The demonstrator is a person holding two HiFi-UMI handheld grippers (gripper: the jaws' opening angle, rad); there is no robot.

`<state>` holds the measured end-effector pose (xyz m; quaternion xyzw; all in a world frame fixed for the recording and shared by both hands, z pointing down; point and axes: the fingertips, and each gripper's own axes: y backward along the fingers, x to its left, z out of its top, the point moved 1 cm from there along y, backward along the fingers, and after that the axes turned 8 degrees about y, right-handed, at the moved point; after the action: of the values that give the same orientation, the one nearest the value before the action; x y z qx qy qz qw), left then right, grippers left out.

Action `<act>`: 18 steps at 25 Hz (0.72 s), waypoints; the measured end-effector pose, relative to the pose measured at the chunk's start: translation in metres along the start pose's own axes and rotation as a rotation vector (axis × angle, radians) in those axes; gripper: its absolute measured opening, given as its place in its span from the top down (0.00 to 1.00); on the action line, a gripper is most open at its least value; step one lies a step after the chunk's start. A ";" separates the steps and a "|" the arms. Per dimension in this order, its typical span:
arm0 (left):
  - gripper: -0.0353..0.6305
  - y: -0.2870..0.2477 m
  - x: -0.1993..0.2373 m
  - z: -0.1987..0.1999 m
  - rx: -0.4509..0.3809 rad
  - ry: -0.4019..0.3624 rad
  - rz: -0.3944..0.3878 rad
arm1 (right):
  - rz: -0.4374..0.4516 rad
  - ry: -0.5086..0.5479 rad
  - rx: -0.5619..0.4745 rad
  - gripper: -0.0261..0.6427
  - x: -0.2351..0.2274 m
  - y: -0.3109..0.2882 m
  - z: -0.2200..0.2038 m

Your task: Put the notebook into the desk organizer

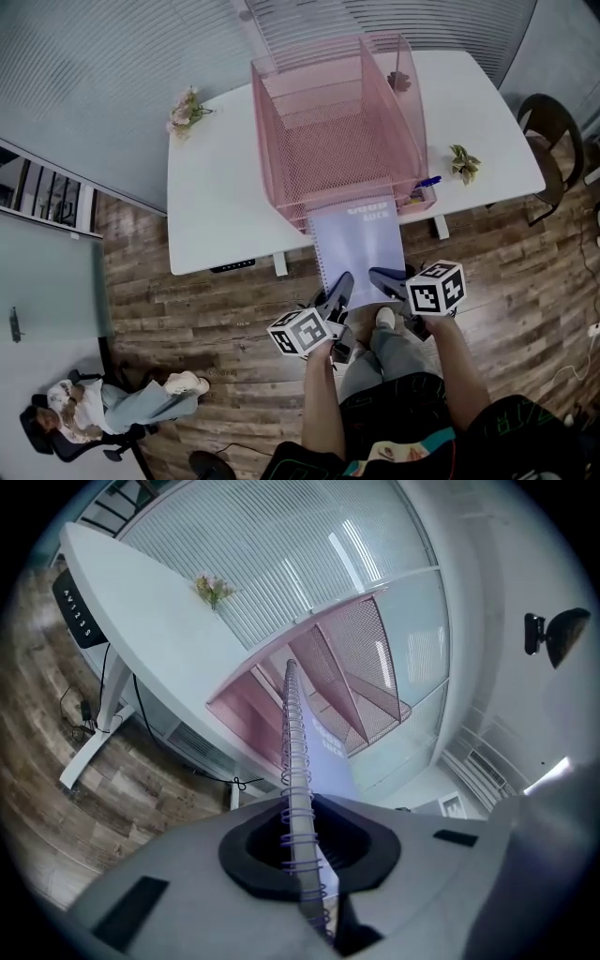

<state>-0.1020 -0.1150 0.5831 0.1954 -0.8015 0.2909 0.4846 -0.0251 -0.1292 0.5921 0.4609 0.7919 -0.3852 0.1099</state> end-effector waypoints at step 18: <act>0.86 -0.032 -0.015 0.039 -0.048 0.011 -0.018 | -0.045 0.026 -0.058 0.66 -0.035 0.002 0.056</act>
<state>-0.1020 -0.1642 0.5648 0.1895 -0.8036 0.2684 0.4963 -0.0142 -0.1914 0.5712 0.4446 0.8142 -0.3586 0.1043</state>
